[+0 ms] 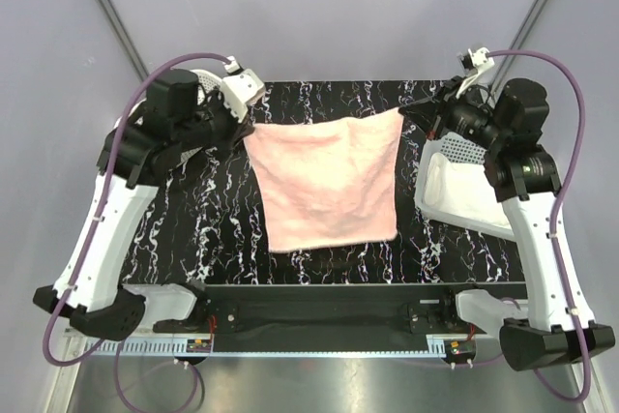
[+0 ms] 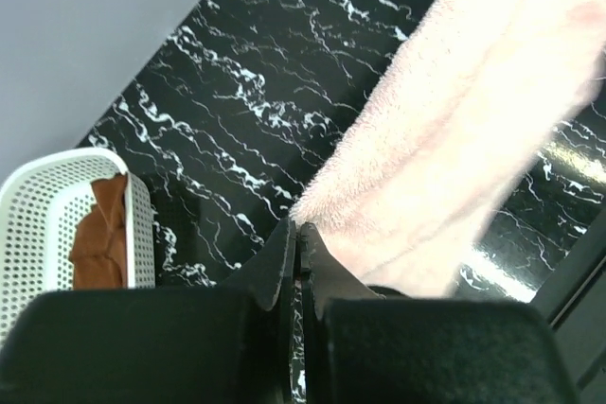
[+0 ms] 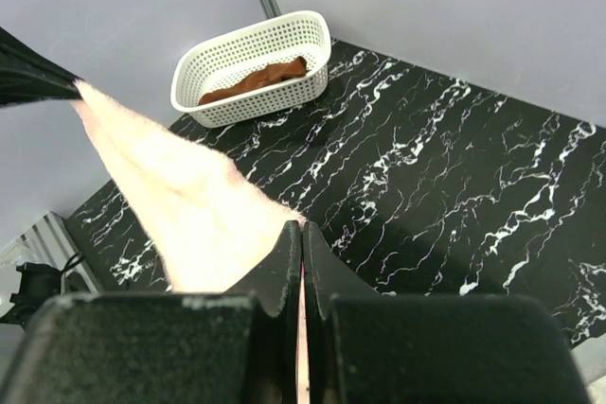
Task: Fold and stack the towels
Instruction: Fold the towel
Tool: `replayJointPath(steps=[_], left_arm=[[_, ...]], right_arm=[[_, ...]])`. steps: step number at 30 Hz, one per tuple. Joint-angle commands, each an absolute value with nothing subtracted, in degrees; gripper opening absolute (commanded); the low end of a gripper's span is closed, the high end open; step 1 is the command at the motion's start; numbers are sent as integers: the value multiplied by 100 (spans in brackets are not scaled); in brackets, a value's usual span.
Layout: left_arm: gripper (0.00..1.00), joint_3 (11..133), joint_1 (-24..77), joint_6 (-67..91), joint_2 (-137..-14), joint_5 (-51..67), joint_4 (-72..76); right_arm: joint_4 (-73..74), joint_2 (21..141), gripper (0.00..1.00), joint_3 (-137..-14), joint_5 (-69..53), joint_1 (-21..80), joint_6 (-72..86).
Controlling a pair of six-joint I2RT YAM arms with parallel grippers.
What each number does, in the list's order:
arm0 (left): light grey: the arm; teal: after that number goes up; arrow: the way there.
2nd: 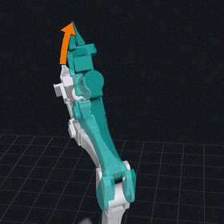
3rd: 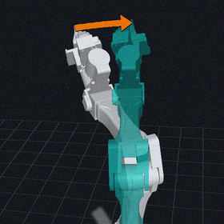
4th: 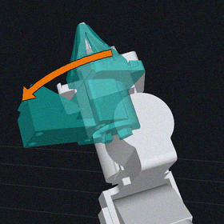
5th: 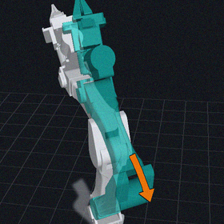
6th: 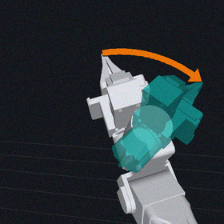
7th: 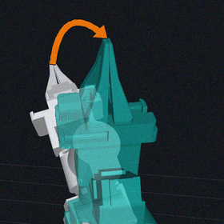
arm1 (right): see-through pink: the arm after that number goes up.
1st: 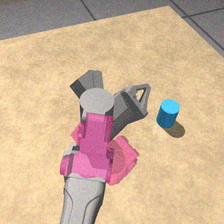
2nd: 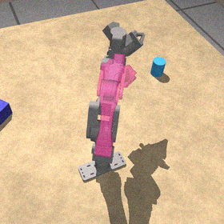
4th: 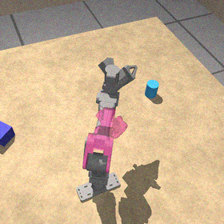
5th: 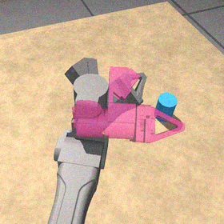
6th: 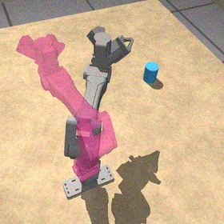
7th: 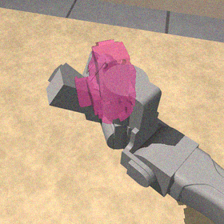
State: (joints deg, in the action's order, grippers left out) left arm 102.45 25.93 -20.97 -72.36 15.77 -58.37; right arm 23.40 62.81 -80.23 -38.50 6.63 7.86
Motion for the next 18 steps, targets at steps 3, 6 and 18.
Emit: replayJointPath(steps=[3,6,18], left_arm=[[0,9730,2146,-2013,-8286,1529,-5494],[0,9694,1706,-2109,-9042,1801,-5064],[0,12541,1064,-2285,-13173,2285,-4887]], right_arm=[[1549,7407,0,-7718,-3788,686,1160],[880,8321,0,-7638,-3893,686,1195],[61,12708,0,-10211,-4263,677,1248]])
